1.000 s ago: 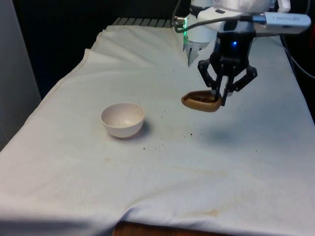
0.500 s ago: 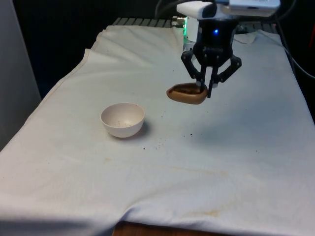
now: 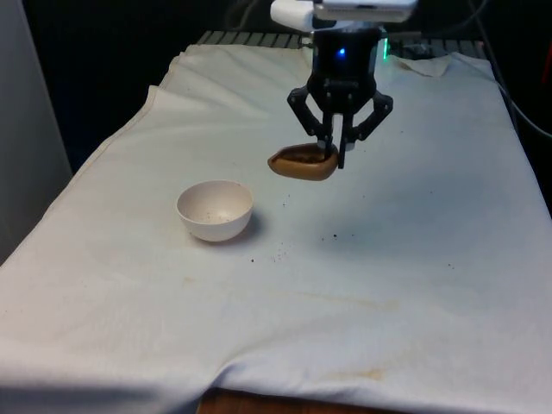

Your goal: Pour the coffee beans from the cup into the bowl.

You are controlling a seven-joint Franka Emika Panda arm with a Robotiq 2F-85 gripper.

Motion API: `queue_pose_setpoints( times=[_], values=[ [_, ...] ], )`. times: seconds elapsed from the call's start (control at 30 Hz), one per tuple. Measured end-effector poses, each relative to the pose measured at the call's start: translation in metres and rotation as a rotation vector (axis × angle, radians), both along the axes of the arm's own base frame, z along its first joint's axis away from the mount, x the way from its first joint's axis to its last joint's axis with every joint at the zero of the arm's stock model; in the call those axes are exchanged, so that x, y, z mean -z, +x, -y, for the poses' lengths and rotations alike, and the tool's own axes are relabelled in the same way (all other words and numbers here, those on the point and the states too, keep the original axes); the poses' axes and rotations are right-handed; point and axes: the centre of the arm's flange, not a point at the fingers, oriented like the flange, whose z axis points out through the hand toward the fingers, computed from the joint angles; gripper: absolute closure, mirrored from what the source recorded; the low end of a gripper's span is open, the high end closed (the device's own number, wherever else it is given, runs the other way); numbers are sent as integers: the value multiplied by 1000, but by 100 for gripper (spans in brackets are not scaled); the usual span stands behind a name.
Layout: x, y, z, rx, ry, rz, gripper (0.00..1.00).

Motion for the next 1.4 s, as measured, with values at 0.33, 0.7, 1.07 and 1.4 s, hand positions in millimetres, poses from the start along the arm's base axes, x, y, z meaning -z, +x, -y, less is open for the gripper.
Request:
queue_pose_setpoints(
  times=[0.33, 0.7, 1.07, 1.4],
  values=[
    [0, 0, 26, 3, 44, 0, 97],
    [0, -3, 57, 8, 96, 2, 97],
    [1, -8, 86, 10, 141, 1, 97],
    [1, -13, 113, 12, 180, 2, 97]
  ],
)
